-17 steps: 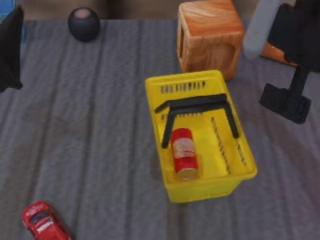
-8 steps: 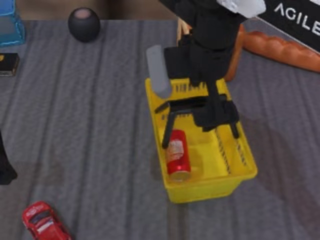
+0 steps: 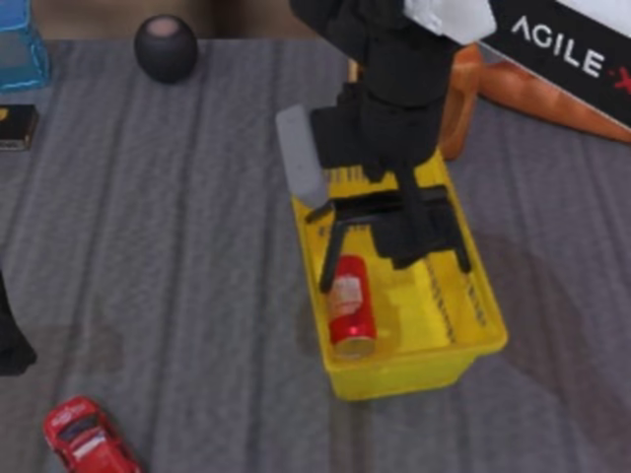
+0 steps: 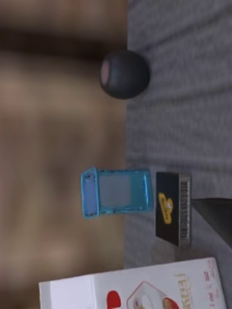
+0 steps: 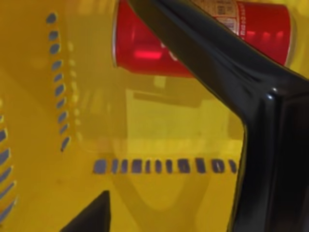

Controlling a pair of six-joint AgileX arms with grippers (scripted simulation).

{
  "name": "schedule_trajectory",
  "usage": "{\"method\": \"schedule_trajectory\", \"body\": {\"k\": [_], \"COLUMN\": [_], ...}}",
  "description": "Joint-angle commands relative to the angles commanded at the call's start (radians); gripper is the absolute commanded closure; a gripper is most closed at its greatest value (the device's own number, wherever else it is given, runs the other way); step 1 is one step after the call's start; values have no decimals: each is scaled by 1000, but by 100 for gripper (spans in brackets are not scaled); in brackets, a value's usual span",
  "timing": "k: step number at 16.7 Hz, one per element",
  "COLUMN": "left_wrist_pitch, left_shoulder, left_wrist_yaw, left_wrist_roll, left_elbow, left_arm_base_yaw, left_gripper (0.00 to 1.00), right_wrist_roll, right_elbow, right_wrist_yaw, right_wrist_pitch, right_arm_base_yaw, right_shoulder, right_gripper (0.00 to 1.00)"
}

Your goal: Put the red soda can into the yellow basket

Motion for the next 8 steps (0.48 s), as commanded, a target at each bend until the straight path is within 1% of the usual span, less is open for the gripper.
{"method": "schedule_trajectory", "body": {"k": [5, 8], "left_wrist_pitch": [0, 0], "left_shoulder": [0, 0], "left_wrist_yaw": [0, 0], "left_wrist_roll": [0, 0], "left_elbow": [0, 0], "left_arm_base_yaw": [0, 0], "left_gripper": [0, 0], "right_wrist_roll": [0, 0], "right_elbow": [-89, -99], "right_wrist_yaw": [0, 0], "right_wrist_pitch": [76, 85], "right_arm_base_yaw": [4, 4], "right_shoulder": [-13, -15], "right_gripper": [0, 0]}}
